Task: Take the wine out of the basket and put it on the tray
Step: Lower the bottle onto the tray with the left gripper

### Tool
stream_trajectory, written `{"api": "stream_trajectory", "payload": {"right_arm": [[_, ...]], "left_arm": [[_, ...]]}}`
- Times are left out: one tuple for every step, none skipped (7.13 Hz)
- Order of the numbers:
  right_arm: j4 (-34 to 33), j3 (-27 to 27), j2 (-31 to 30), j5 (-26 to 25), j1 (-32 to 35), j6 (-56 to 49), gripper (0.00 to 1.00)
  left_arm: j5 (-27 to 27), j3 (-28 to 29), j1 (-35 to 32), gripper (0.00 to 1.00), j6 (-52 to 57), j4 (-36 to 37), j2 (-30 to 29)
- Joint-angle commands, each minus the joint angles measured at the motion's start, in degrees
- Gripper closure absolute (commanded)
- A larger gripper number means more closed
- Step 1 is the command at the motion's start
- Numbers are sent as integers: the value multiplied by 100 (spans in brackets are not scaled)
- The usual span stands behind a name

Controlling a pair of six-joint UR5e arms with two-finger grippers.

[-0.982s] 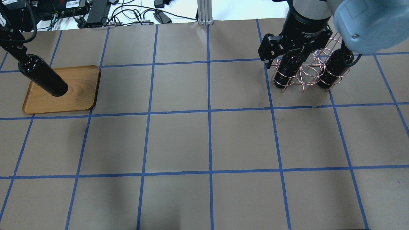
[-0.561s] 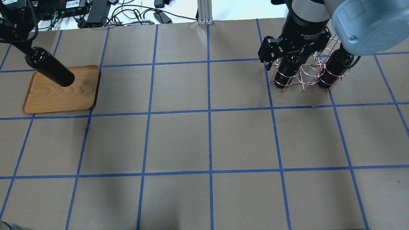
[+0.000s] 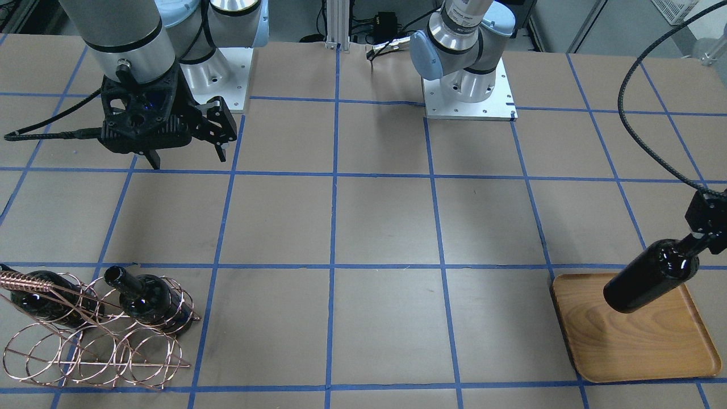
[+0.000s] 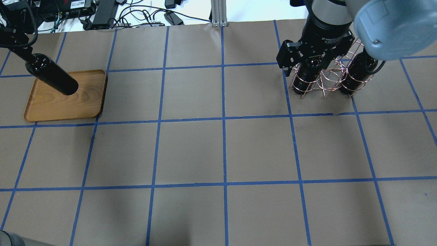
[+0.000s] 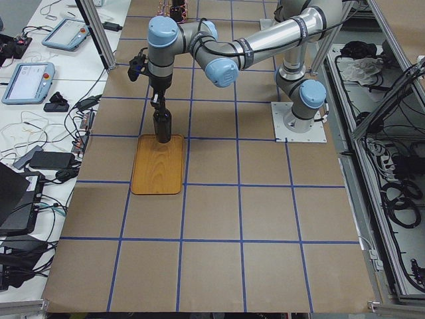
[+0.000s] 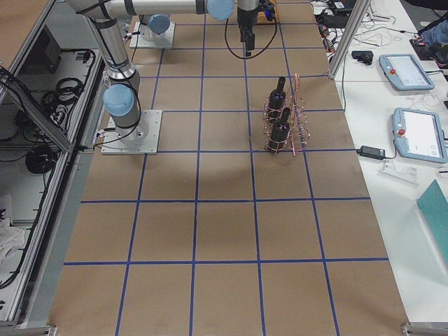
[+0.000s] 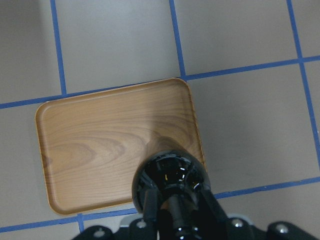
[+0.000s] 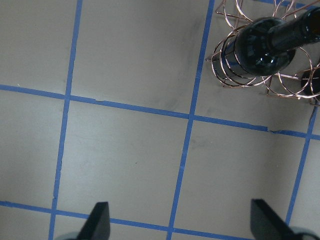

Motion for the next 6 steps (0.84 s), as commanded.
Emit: {"api": "stream_trajectory", "payload": {"right_arm": [[20, 1, -3, -9, -4, 0, 0], [11, 9, -3, -1, 5, 9, 0], [29, 1, -3, -9, -4, 0, 0], [55, 9, -3, -9, 5, 9, 0], [55, 9, -3, -9, -4, 9, 0], [73, 9, -3, -18, -4, 17, 0]], "left_arm": [[-11, -12, 12, 100, 6, 132, -127], [-20, -21, 12, 100, -46, 245, -276], [-20, -21, 12, 100, -55, 412, -425], [-20, -30, 12, 100, -3, 413, -453], [-20, -74, 12, 100, -20, 379, -462], [-2, -83, 3, 100, -29, 352, -462]]}}
